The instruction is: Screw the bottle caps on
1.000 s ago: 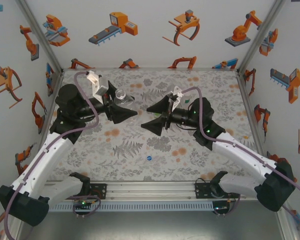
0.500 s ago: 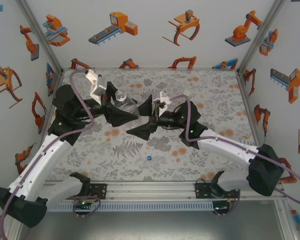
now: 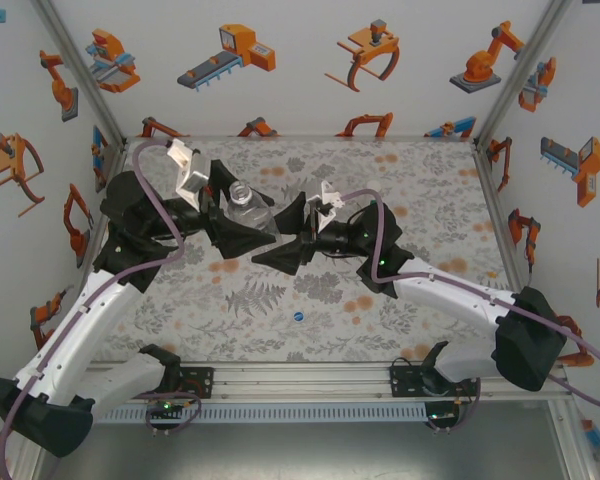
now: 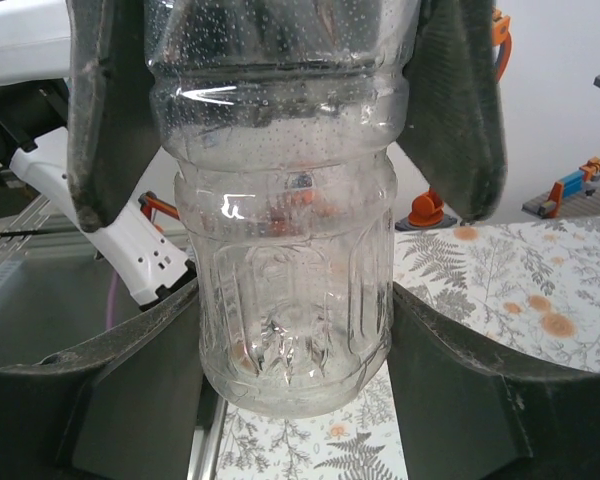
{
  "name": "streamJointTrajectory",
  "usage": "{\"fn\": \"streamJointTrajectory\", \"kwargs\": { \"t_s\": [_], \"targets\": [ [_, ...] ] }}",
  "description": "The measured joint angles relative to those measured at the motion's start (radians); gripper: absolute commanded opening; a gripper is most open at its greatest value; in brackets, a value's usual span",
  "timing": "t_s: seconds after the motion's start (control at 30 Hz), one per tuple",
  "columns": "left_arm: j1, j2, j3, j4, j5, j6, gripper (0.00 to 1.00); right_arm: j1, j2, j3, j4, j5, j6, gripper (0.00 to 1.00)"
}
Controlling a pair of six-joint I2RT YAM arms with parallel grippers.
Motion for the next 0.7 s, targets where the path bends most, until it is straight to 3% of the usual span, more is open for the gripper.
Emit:
{"fn": "streamJointTrajectory", "kwargs": {
  "t_s": [0.23,0.53,0.7],
  "targets": [
    [-0.016,-0.003,-0.061,0.194,-0.065,-0.07,0.86,0.009,0.007,0.0,0.145,0.047,0.061,0.24],
    [-0.052,0.035,-0.112,0.487,-0.156,-0.195,0.82,0.036,0.069,0.0,0.34,0.15,0.109,0.2],
    [-0.058,0.058,-0.112,0.566,-0.174,-0.23,0.79,0.04,0.083,0.0,0.388,0.193,0.111,0.2]
  ]
}}
